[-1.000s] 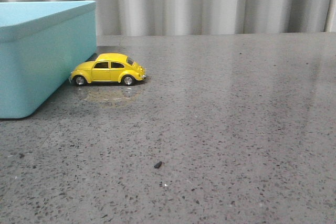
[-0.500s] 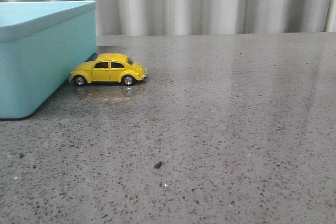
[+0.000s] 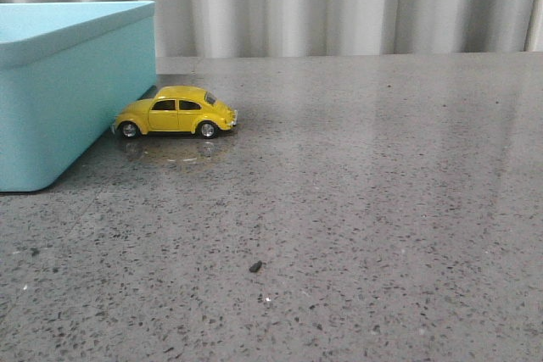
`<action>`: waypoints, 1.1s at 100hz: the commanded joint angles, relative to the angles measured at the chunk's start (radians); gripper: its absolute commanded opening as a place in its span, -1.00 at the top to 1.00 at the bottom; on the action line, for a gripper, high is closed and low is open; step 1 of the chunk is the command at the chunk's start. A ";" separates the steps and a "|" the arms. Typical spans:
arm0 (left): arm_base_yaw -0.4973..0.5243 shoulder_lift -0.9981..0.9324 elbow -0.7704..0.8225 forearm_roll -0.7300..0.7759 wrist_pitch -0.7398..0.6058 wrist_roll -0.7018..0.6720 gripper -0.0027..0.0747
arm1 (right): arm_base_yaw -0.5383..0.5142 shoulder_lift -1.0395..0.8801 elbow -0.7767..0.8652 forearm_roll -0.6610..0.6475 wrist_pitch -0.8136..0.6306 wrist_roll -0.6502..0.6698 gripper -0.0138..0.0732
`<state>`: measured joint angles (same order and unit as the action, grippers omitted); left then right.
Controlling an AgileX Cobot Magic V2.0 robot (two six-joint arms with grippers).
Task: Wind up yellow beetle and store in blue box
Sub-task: 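Lift the right gripper away and move the left gripper over the car, then lower the left gripper and grasp the yellow car from above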
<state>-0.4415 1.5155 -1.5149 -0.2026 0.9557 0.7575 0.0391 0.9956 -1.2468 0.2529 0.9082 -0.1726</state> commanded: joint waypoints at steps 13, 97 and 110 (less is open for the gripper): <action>-0.063 0.018 -0.040 -0.023 -0.020 0.100 -0.34 | -0.003 -0.023 -0.023 0.005 -0.067 -0.007 0.80; -0.071 0.280 -0.110 0.031 0.019 0.152 -0.34 | -0.003 -0.031 -0.023 0.015 -0.067 -0.007 0.80; -0.071 0.302 -0.128 0.031 0.017 0.152 -0.34 | -0.003 -0.031 -0.023 0.015 -0.067 -0.007 0.80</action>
<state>-0.5041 1.8535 -1.6029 -0.1576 0.9969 0.9080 0.0391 0.9824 -1.2459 0.2529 0.9082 -0.1722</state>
